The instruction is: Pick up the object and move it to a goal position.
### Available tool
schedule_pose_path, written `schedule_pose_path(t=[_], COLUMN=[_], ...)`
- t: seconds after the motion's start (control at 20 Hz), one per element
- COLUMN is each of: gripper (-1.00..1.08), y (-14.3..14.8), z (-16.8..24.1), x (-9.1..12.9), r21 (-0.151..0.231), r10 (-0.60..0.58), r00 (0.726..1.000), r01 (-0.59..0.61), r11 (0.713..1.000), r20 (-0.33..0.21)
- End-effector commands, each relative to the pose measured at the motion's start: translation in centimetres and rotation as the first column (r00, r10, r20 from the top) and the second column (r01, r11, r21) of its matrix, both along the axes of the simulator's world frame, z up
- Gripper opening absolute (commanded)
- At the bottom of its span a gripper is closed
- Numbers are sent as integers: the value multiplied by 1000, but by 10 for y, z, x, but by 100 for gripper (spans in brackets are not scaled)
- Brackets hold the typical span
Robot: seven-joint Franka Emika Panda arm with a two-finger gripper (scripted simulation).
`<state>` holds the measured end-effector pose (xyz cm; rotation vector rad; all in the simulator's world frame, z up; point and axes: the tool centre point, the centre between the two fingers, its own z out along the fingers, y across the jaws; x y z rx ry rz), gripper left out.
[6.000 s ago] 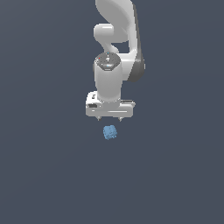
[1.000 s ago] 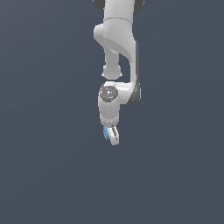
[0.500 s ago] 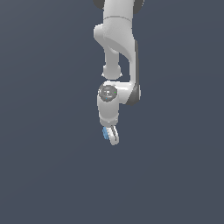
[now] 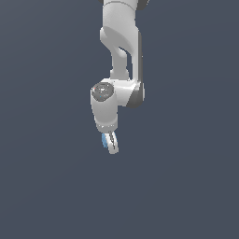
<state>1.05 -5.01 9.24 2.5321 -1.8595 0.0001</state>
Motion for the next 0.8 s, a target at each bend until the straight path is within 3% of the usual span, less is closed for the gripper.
schedule_pose_path(t=[0.0,0.4,0.75], gripper=[-100,-100,-100], y=[-15,-61,-84], z=[19,80,111], x=[7,30,44], r21=[-1,-1,-1], r10=[-1,-1,0], r00=[1000,1000,1000], r01=[1,1,0], r11=[1000,1000,1000], r20=[0,0,0])
